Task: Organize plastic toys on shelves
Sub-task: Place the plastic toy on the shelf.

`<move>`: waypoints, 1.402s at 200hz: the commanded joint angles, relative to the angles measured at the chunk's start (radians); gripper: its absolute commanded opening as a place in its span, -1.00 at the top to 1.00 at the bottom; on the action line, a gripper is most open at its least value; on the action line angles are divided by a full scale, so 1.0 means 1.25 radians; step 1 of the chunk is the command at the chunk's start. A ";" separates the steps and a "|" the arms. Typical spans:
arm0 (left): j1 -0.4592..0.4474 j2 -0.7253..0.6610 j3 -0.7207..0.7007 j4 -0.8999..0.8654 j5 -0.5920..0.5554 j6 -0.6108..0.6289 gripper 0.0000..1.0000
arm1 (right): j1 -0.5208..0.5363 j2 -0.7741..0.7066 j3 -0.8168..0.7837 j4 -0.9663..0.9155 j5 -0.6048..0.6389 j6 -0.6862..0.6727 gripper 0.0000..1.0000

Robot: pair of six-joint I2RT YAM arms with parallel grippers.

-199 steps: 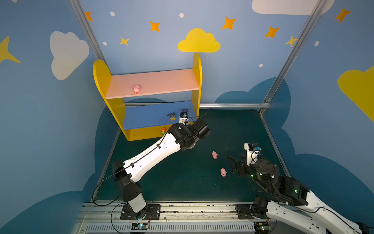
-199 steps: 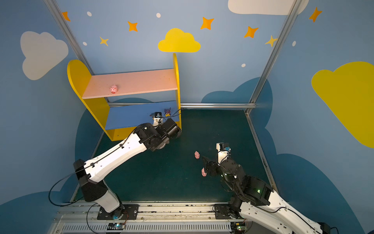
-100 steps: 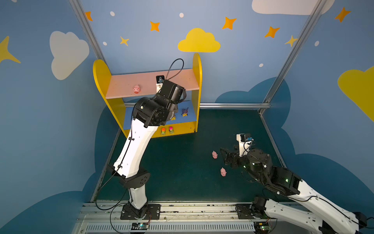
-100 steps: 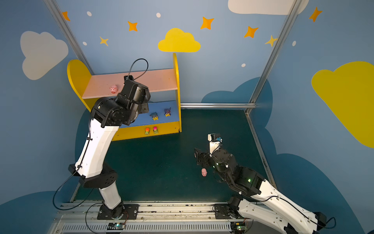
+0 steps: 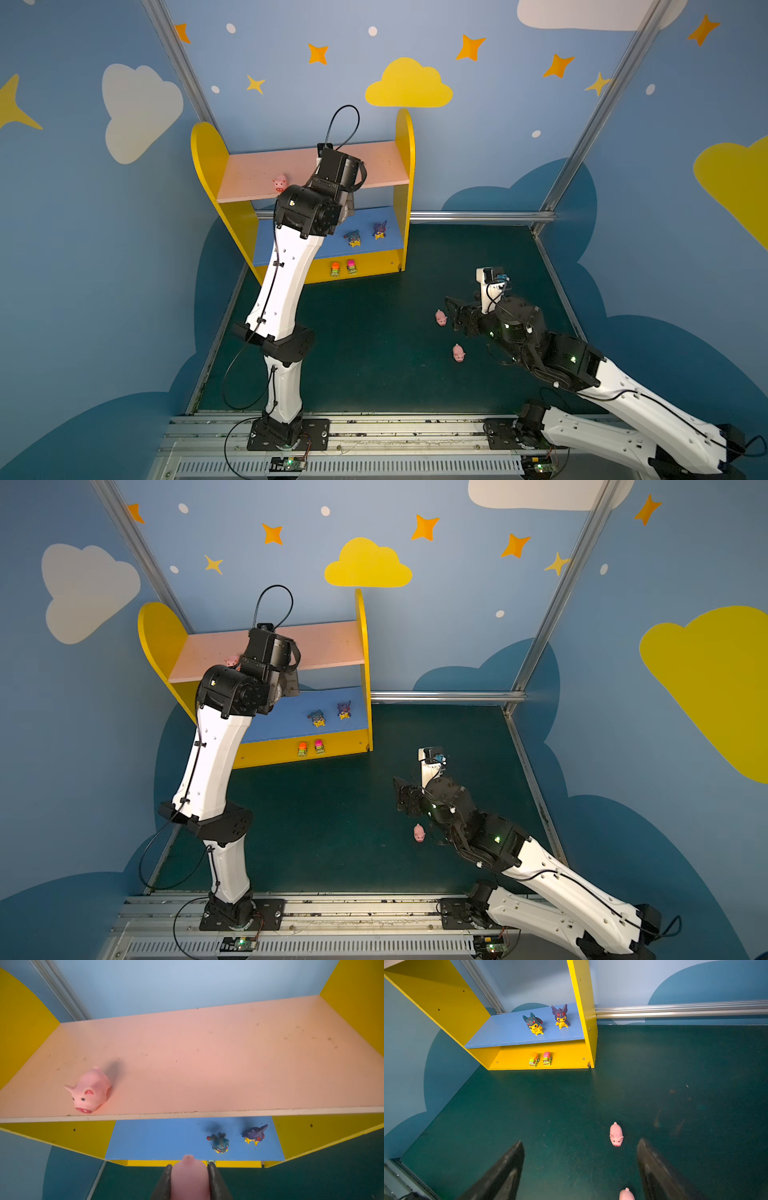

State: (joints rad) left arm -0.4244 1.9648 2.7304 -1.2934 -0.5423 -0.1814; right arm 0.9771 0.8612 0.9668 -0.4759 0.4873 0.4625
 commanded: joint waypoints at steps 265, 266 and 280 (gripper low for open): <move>0.216 0.089 0.049 0.165 0.176 0.086 0.06 | -0.088 0.161 0.099 0.024 -0.060 0.004 -0.67; 0.217 0.090 0.048 0.166 0.177 0.086 0.05 | -0.088 0.160 0.099 0.022 -0.060 0.004 -0.67; 0.217 0.091 0.049 0.168 0.185 0.083 -0.04 | -0.088 0.159 0.100 0.020 -0.056 0.002 -0.67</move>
State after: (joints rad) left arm -0.1596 2.0617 2.7674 -1.0988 -0.3294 -0.0822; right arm 0.8719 1.0634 1.0641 -0.4446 0.4164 0.4667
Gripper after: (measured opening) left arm 0.493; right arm 0.836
